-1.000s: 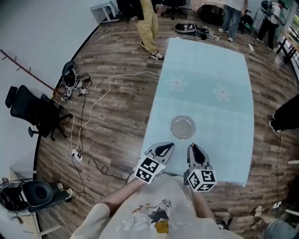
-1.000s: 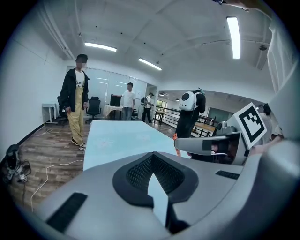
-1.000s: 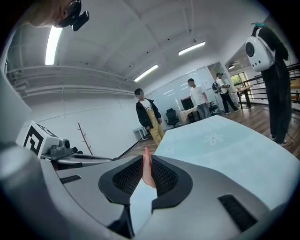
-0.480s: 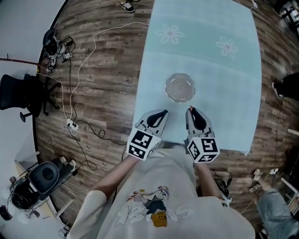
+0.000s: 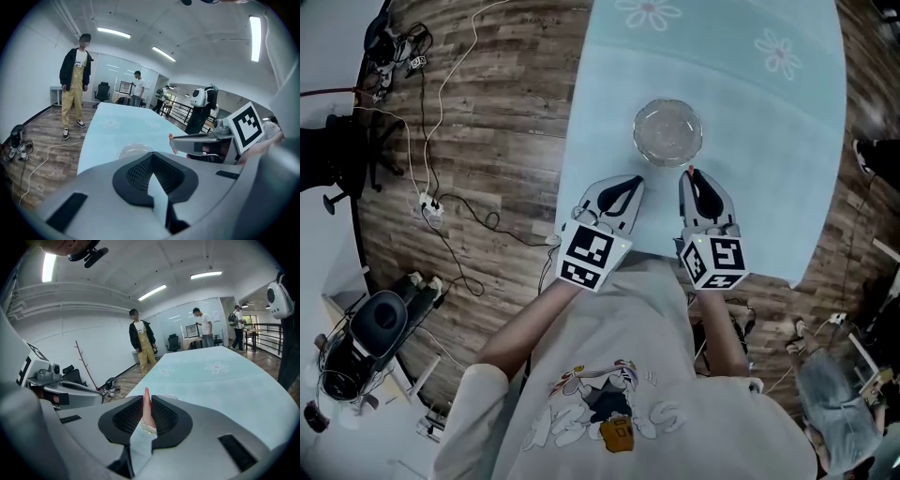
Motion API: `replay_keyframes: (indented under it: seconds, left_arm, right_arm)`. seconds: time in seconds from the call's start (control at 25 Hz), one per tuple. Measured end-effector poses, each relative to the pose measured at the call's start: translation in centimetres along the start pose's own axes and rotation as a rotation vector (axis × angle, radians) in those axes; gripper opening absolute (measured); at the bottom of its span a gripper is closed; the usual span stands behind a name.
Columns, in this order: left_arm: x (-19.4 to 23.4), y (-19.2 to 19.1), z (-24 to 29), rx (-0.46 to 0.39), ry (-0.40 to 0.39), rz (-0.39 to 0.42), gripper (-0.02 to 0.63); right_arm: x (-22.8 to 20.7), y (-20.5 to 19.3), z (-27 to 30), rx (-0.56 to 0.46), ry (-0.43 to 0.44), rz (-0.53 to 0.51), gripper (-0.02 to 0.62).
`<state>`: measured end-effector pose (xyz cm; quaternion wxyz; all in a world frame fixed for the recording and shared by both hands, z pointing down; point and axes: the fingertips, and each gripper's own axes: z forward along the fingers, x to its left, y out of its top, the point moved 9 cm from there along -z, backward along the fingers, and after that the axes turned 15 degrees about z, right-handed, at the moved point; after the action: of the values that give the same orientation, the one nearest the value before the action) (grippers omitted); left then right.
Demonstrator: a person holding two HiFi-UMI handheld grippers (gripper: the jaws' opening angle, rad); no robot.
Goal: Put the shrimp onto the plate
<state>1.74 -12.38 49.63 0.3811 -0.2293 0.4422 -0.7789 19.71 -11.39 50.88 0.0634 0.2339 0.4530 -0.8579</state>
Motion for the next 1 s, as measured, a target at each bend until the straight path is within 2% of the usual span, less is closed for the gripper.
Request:
replay_keyframes:
  seconds: [0.6,1.0]
  left_arm:
    - [2.0,-3.7,6.2,0.063,0.051,-0.047,0.008]
    - [2.4,-6.4,9.3,0.122,0.046,-0.081,0.008]
  right_arm:
    - [-3.7,-2.4,7.3,0.101,0.046,-0.008,0.073]
    - [-5.6,-4.5,10.2,0.185,0.022,0.027,0.074]
